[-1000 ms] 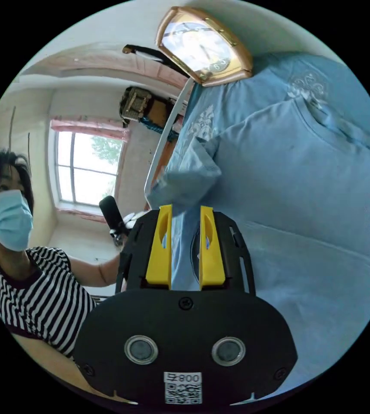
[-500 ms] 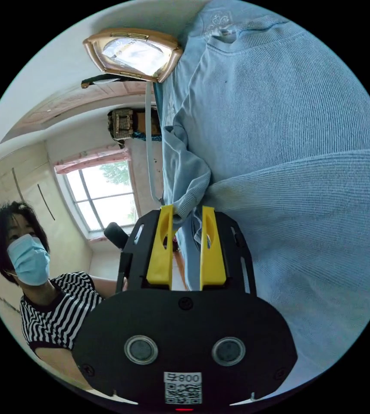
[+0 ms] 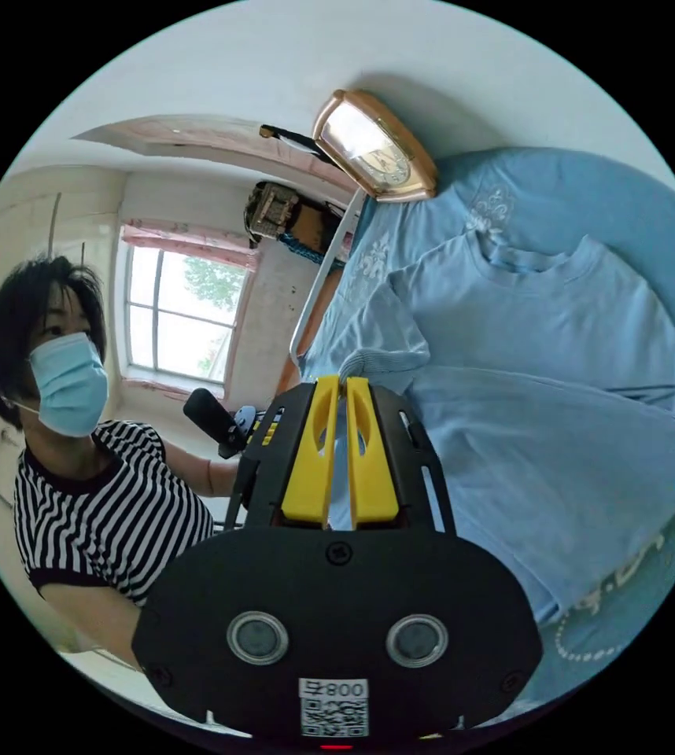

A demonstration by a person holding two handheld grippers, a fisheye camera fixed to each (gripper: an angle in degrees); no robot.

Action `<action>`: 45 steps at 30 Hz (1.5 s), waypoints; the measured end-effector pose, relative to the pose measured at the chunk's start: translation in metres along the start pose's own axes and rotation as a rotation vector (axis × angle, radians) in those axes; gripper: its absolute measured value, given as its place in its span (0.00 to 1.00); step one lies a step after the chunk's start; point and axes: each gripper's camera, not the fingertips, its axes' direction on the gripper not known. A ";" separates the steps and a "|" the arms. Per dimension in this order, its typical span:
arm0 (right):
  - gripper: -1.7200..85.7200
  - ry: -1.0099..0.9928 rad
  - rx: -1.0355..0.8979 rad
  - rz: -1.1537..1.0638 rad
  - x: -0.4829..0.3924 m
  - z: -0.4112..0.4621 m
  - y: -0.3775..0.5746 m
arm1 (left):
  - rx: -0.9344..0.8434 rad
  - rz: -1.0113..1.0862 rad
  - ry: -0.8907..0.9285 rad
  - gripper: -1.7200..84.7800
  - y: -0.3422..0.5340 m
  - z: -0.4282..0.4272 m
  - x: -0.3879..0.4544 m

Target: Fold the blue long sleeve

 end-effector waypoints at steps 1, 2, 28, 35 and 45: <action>0.04 0.035 -0.002 0.006 -0.001 -0.014 0.008 | -0.001 0.011 0.014 0.04 -0.005 0.004 0.008; 0.04 0.076 -0.003 0.028 0.001 -0.026 0.016 | -0.010 0.024 0.045 0.04 -0.014 0.015 0.022; 0.04 0.328 -0.087 0.334 0.048 -0.054 0.048 | -0.323 0.012 0.110 0.06 -0.086 0.157 0.132; 0.04 0.330 -0.082 0.383 0.035 -0.049 0.025 | -0.280 -0.019 0.208 0.07 -0.082 0.137 0.130; 0.10 0.368 0.102 0.188 -0.056 -0.021 -0.069 | -0.166 -0.443 -0.181 0.09 -0.002 0.011 0.025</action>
